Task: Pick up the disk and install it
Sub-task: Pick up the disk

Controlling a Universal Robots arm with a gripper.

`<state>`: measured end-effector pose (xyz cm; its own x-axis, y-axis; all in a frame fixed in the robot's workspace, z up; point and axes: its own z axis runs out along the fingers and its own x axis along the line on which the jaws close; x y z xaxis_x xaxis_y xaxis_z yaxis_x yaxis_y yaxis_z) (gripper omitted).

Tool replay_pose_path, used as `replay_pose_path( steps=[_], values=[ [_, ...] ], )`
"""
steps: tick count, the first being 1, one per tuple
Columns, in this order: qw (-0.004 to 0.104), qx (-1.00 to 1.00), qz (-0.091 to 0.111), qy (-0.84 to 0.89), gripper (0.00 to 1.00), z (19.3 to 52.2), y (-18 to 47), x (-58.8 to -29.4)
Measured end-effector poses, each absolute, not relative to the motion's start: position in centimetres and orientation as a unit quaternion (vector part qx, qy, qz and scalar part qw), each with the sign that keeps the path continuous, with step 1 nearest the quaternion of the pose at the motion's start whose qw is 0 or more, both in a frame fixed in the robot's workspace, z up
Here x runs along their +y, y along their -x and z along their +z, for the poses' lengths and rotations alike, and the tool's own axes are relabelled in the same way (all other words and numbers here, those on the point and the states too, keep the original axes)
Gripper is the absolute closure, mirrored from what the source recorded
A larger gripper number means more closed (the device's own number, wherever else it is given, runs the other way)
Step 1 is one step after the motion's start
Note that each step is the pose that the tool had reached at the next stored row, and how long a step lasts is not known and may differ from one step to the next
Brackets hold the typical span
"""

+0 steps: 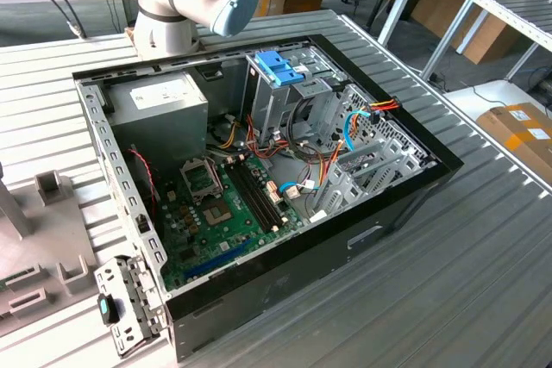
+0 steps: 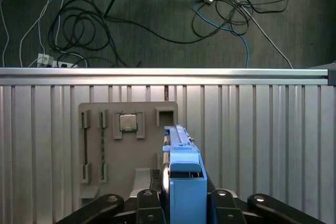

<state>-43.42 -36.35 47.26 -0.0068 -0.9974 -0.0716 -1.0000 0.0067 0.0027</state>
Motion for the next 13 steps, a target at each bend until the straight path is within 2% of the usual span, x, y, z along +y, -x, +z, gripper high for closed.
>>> replay_pose_path(
  steps=[13],
  values=[
    [0.024, 0.709, 0.026, 0.704, 0.63, 48.7, 43.3, -36.4]
  ],
)
